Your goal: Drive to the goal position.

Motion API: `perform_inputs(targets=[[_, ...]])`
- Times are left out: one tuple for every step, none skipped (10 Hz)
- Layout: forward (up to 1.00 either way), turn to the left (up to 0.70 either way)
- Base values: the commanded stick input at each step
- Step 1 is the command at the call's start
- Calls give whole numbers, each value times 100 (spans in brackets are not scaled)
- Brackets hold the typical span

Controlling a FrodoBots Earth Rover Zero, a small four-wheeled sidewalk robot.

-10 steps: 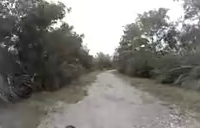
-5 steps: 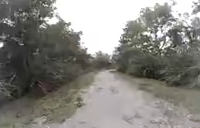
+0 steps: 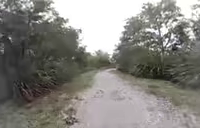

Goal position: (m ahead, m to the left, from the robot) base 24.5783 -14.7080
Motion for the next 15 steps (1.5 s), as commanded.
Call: perform_inputs(targets=[[100,0],[100,0],[100,0],[100,0],[100,0],[100,0],[100,0],[100,0],[100,0],[100,0],[100,0],[100,0],[100,0],[100,0],[100,0]])
